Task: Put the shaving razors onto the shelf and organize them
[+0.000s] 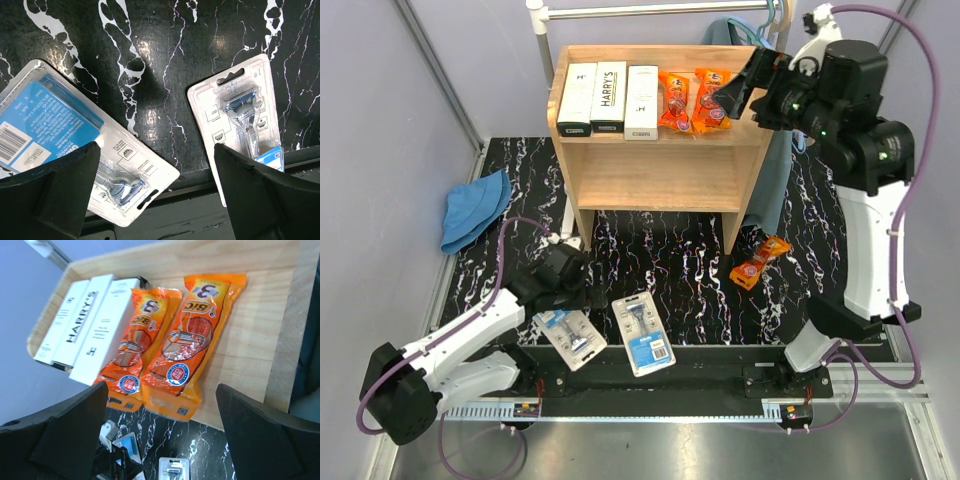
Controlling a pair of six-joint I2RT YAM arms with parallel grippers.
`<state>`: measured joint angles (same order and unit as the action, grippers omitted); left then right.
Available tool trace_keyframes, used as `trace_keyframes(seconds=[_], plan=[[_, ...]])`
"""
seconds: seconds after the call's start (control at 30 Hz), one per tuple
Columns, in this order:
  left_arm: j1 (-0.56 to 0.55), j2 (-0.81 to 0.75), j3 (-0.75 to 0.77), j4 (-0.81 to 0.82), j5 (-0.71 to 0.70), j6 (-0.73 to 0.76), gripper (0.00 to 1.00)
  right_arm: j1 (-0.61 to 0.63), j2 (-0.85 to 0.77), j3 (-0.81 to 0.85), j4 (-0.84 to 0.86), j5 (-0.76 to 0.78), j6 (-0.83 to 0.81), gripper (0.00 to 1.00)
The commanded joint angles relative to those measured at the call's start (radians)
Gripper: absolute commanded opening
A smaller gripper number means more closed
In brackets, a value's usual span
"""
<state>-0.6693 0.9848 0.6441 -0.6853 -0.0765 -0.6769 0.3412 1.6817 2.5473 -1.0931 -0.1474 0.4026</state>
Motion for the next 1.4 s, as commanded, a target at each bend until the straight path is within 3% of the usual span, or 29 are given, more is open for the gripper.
trace_keyframes(seconds=[0.0, 0.53, 0.8, 1.1, 1.37], plan=[[-0.003, -0.001, -0.004, 0.04, 0.023, 0.02, 0.99, 0.001, -0.062, -0.004, 0.104, 0.025, -0.028, 1.0], [-0.003, -0.015, -0.004, 0.04, 0.027, 0.013, 0.99, -0.001, -0.218, -0.16, 0.15, 0.103, -0.019, 1.0], [-0.003, -0.034, -0.011, 0.038, 0.035, 0.013, 0.99, -0.001, -0.241, -0.199, 0.018, 0.241, 0.005, 1.0], [-0.004, -0.058, -0.021, 0.036, 0.035, 0.007, 0.99, -0.007, -0.479, -0.625, 0.05, 0.42, 0.053, 1.0], [-0.004, -0.063, -0.021, 0.035, 0.041, 0.004, 0.99, -0.044, -0.623, -1.027, 0.122, 0.408, 0.156, 1.0]])
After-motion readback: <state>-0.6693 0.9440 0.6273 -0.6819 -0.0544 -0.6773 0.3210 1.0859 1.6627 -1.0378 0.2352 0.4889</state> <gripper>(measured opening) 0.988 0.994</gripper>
